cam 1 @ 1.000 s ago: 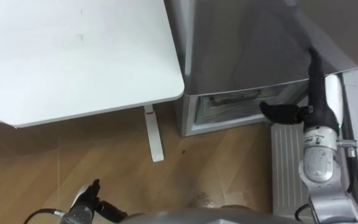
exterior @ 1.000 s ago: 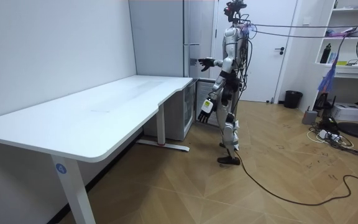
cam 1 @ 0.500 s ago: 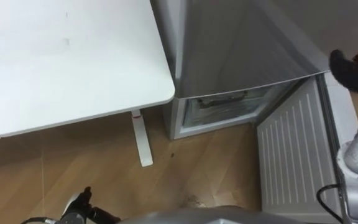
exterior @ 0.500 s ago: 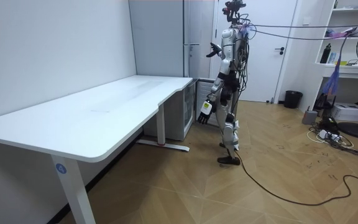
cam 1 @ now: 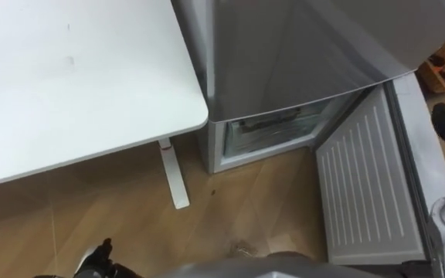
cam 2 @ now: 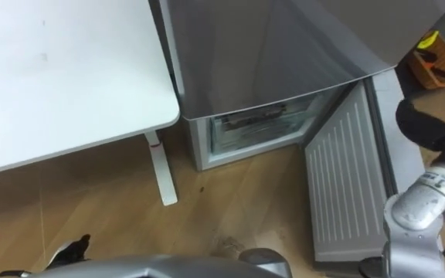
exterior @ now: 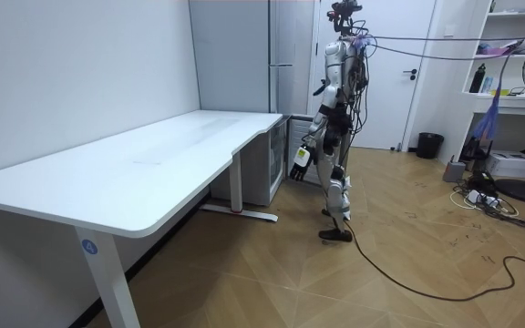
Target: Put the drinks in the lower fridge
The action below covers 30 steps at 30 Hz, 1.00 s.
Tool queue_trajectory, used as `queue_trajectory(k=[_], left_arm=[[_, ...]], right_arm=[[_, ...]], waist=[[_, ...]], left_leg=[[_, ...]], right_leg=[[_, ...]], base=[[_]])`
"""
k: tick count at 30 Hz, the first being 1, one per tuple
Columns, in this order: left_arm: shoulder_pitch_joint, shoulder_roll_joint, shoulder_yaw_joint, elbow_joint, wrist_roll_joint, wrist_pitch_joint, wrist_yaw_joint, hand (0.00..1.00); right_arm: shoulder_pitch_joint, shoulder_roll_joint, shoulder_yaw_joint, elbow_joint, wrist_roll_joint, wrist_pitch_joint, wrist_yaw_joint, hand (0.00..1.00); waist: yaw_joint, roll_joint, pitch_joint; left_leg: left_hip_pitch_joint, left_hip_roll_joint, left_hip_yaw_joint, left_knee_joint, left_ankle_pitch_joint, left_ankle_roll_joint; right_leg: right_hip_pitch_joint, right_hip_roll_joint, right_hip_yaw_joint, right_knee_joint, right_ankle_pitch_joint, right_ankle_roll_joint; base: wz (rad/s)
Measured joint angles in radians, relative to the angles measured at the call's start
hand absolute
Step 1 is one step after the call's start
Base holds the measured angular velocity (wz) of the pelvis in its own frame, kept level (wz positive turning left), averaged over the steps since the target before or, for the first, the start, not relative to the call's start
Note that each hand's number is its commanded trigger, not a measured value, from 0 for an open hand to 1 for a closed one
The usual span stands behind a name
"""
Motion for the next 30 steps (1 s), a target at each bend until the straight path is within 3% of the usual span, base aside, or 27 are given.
queue_trajectory(k=[4,7,15,21,26,30], left_arm=[[0.000,0.010,0.020,-0.020,0.001,-0.002,-0.007,0.00],[-0.001,0.014,0.020,-0.021,0.004,-0.002,-0.010,0.00],[-0.006,0.016,0.053,-0.049,0.075,0.022,-0.049,0.00],[-0.007,0.020,0.059,-0.087,0.076,0.037,-0.069,0.00],[0.003,0.034,0.070,-0.095,0.112,0.043,-0.081,0.00],[0.004,0.036,0.072,-0.079,0.113,0.045,-0.083,0.00]], right_arm=[[-0.015,-0.031,-0.028,0.157,0.118,0.007,0.040,0.00],[-0.052,-0.044,-0.047,0.286,0.201,0.013,0.095,0.00],[-0.130,-0.094,-0.109,0.538,0.411,0.052,0.243,0.00],[-0.174,-0.118,-0.105,0.707,0.537,0.097,0.333,0.00],[-0.202,-0.141,-0.108,0.847,0.599,0.111,0.432,0.00],[-0.220,-0.144,-0.109,0.923,0.605,0.110,0.494,0.00]], waist=[[-0.002,-0.020,0.0038],[-0.017,-0.022,0.0048],[-0.024,-0.007,0.0072],[-0.021,-0.017,0.0044],[-0.020,-0.043,0.0002],[-0.017,-0.050,-0.0012]], left_leg=[[0.000,0.000,0.001,0.000,0.000,0.000],[-0.002,0.000,0.002,0.000,0.000,0.000],[-0.007,0.002,0.002,0.003,0.000,0.000],[-0.006,0.001,0.000,0.004,0.000,0.000],[0.002,0.003,0.000,0.009,0.000,0.000],[0.011,0.004,-0.002,0.009,0.000,0.000]], right_leg=[[0.001,0.000,0.001,0.002,0.001,0.000],[0.004,-0.001,0.001,0.000,0.001,0.000],[-0.005,0.000,0.001,0.001,0.003,0.000],[-0.001,-0.001,0.000,0.005,0.003,0.000],[0.013,0.001,0.000,-0.001,0.004,-0.002],[0.021,0.002,0.000,-0.002,0.006,-0.003]], base=[[0.00],[0.00],[0.00],[0.00],[0.00],[0.00]])
